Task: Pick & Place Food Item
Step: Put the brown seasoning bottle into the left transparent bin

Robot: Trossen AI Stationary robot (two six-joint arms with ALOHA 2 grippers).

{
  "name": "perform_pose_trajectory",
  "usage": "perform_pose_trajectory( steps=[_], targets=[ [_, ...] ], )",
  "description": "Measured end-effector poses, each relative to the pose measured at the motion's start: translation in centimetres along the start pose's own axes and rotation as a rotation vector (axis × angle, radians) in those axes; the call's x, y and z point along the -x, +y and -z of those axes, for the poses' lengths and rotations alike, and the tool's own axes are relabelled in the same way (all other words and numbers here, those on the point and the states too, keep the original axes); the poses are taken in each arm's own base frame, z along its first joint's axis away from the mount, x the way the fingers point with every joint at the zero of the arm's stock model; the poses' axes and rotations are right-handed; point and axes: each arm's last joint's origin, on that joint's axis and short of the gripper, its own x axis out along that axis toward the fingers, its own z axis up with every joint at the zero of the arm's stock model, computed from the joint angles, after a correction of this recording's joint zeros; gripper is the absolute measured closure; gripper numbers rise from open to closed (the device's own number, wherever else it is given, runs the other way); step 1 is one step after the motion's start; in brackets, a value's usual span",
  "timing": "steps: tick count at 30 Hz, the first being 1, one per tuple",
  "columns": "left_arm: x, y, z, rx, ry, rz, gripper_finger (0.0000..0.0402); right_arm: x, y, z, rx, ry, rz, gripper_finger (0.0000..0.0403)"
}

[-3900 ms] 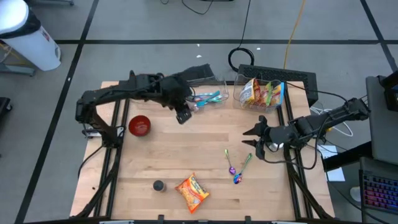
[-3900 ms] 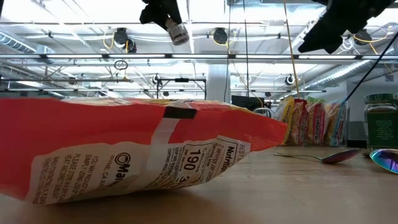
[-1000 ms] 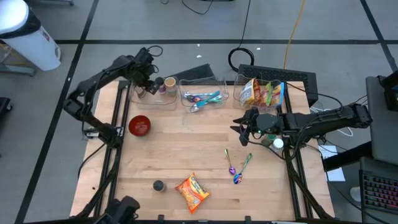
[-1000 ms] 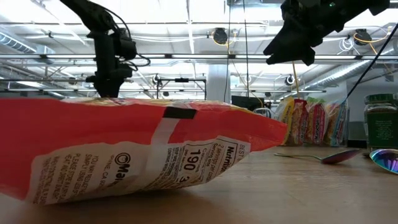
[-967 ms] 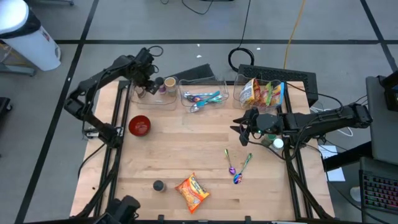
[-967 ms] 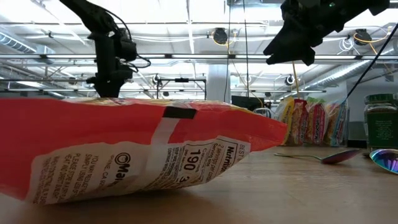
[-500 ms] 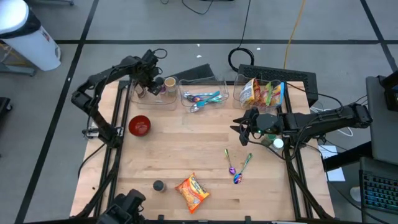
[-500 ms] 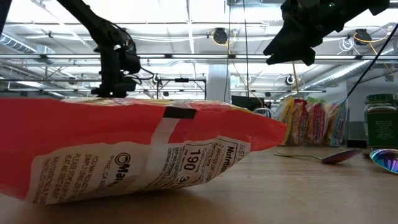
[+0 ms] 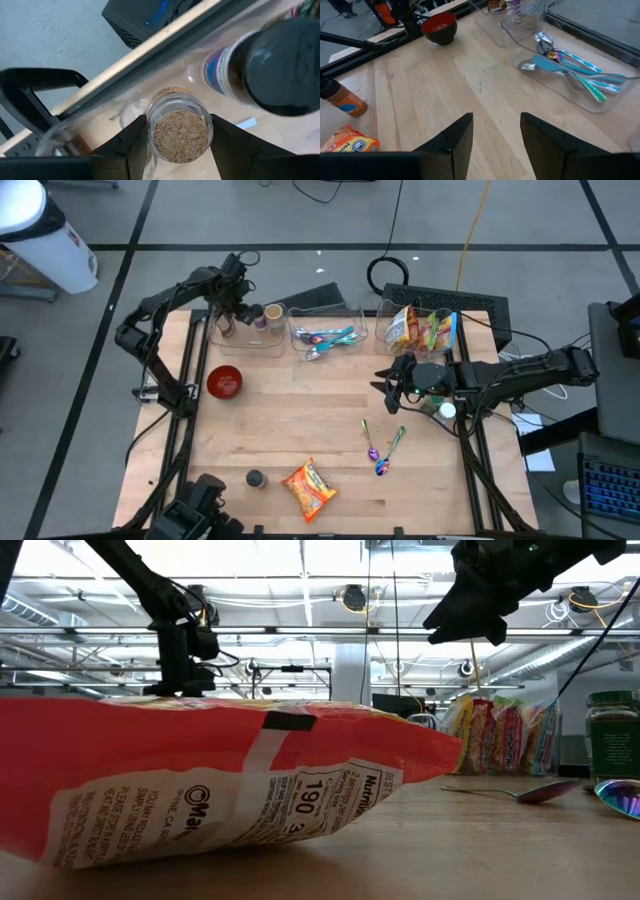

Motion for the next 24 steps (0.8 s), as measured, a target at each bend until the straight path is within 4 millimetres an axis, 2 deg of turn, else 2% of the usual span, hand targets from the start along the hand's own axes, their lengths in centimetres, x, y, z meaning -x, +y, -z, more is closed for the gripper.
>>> perform_pose_trajectory(
  steps=[4,15,24],
  targets=[
    [-0.3,0.0,-0.3,0.0,-0.016,0.0,0.0219,-0.1,-0.3,-0.2,-0.021,-0.005,0.015,0.0248],
    [-3.1,0.0,-0.5,0.025,0.063,0.01,0.0219,-0.4,-1.1,-0.5,-0.056,-0.014,0.048,0.0248],
    [-3.4,0.0,-0.6,0.025,0.058,0.016,0.0219,-0.4,-1.1,-0.5,-0.056,-0.014,0.047,0.0248]
  ],
)
